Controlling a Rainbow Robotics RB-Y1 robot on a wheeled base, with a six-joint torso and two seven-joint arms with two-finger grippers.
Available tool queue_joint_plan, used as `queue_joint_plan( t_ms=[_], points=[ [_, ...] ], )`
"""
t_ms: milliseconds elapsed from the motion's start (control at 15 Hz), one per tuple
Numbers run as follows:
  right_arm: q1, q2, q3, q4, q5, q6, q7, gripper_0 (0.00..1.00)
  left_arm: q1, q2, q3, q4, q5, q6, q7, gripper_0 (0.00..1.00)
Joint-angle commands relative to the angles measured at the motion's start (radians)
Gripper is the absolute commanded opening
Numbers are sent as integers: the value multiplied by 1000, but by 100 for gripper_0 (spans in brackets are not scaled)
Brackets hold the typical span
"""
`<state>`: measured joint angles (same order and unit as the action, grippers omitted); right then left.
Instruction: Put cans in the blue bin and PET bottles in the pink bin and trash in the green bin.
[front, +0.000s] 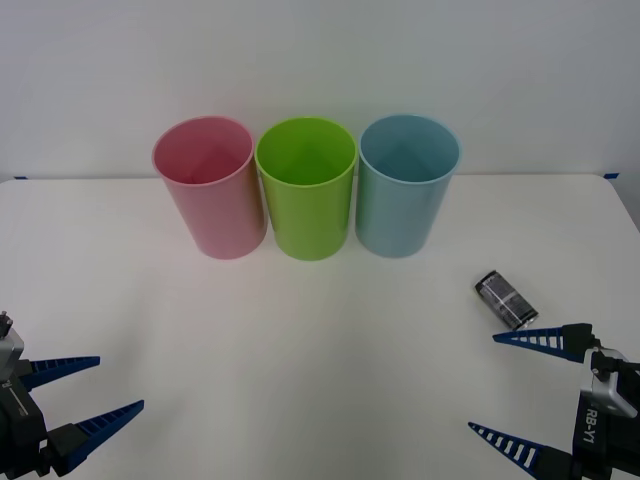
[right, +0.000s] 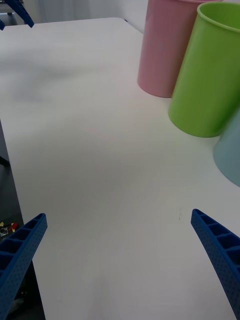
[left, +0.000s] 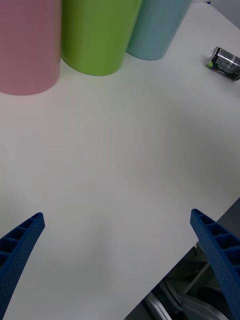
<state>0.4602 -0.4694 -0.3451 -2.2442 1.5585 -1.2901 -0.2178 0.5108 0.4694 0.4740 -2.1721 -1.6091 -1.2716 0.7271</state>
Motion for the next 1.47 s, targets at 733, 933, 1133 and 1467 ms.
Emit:
queue_joint_plan(
  t_ms=[733, 933, 1133, 1467],
  points=[
    [0, 0, 0, 0, 0, 0, 0, 100, 0, 0, 0, 0, 0, 0, 0, 100],
    [0, 0, 0, 0, 0, 0, 0, 100, 0, 0, 0, 0, 0, 0, 0, 100],
    [0, 0, 0, 0, 0, 0, 0, 100, 0, 0, 0, 0, 0, 0, 0, 100],
    [-9, 17, -21, -9, -31, -5, 8, 100, 0, 0, 0, 0, 0, 0, 0, 100]
  ],
)
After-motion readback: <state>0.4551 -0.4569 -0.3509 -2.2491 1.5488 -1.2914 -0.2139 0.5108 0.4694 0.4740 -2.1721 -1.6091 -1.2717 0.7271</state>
